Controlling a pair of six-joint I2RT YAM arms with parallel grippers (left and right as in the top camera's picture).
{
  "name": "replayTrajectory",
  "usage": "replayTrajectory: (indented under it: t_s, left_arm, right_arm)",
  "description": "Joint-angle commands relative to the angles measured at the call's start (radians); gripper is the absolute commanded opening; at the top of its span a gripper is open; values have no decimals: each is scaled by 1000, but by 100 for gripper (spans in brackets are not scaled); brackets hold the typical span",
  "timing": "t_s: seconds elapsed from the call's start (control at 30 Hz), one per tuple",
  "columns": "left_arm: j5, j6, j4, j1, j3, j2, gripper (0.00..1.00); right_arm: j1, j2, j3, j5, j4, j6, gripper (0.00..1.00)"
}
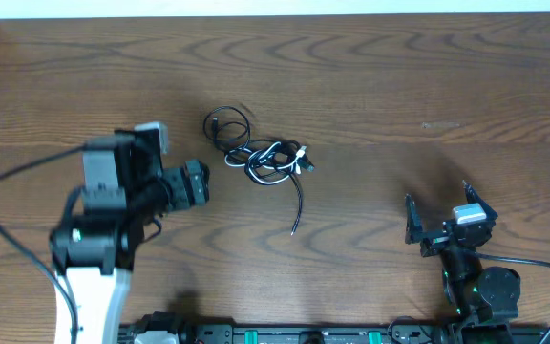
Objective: Untangle cables
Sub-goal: 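Reach the left gripper forward to the tangled cable bundle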
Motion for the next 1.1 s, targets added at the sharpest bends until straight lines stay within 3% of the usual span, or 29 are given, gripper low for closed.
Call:
replayTrajectory:
  t_s: [0.0,0.1,0.37,1.07]
  left_arm:
    - [15,20,-94,-17,131,123,93]
    - [14,20,-160,-58,190,221,93]
    - [14,20,-98,-128,192,421,93]
    - [15,-57,10,-130,169,580,93]
  right_arm:
    - [-6,-6,-1,-9,-3,-13,99]
    - [-6,-6,-1,-9,-3,-13,99]
    - [-6,-6,-1,-9,-3,-13,99]
    - [-6,-6,-1,-9,-3,-13,99]
